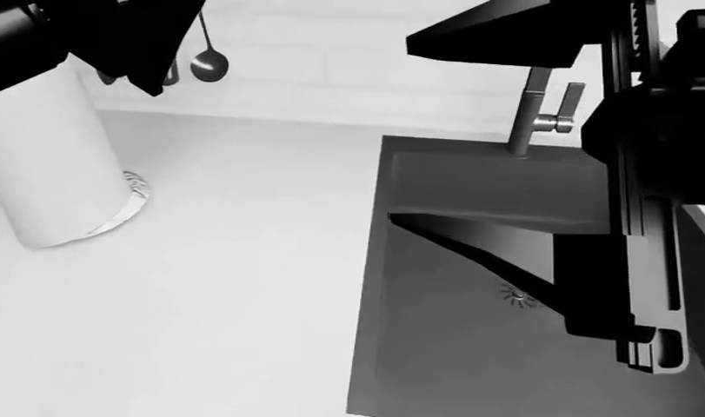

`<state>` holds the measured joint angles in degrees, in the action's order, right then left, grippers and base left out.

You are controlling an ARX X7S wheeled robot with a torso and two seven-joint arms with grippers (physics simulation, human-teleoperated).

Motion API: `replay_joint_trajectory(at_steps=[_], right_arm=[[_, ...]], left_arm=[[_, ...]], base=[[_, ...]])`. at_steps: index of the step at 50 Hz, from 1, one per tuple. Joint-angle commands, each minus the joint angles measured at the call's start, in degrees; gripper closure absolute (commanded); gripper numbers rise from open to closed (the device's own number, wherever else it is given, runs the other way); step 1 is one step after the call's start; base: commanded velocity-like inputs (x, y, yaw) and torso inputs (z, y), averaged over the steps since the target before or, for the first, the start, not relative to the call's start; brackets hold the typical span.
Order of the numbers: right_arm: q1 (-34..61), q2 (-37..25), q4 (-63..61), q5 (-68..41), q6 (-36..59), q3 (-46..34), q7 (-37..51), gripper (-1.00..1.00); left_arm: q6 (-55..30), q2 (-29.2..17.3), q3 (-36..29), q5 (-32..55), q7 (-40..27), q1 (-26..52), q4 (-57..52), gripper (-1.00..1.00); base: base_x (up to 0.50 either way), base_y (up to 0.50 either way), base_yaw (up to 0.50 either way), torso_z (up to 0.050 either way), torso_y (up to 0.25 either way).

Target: Pick the pear, onion from the counter and place them in the cabinet. Then close the cabinet.

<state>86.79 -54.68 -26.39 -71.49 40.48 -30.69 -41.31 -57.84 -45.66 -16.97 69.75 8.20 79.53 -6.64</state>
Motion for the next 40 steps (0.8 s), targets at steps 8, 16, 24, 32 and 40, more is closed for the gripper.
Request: replay_joint_trajectory(at_steps=[8,16,24,32,40], right_arm=[[0.82,-0.89,0.05,-1.10,0.82,0.65,0.74,-1.00],[0.77,-1.13,0.22,-1.46,0.47,1.19,0.95,-1.00],[0.71,-1.05,0.38,-1.70,0.25,1.49,1.31,-1.00],[0.68,-1.00,0.81,-2.30,-0.38,2.23,1.44,-1.00],[0.79,-1.11,1.00,-2.46,-0.55,2.55,1.43,-1.00]], left_arm=[[-0.77,0.03,4.55,5.36,-7.96,-1.05,-0.21,-1.00],[-0.71,1.10,9.61,11.72,-15.97,-2.30,2.15,-1.00],[-0.50,1.54,12.06,15.57,-19.17,-2.68,3.25,-1.00],[1.09,3.15,16.52,22.37,-27.16,-1.25,7.60,-1.00],[5.49,4.49,21.00,25.26,-35.48,-0.84,9.16,-1.00]], base=[[0.00,0.00,0.00,0.000,0.000],[0.00,0.00,0.00,0.000,0.000],[0.00,0.00,0.00,0.000,0.000],[0.00,0.00,0.00,0.000,0.000],[0.00,0.00,0.00,0.000,0.000]])
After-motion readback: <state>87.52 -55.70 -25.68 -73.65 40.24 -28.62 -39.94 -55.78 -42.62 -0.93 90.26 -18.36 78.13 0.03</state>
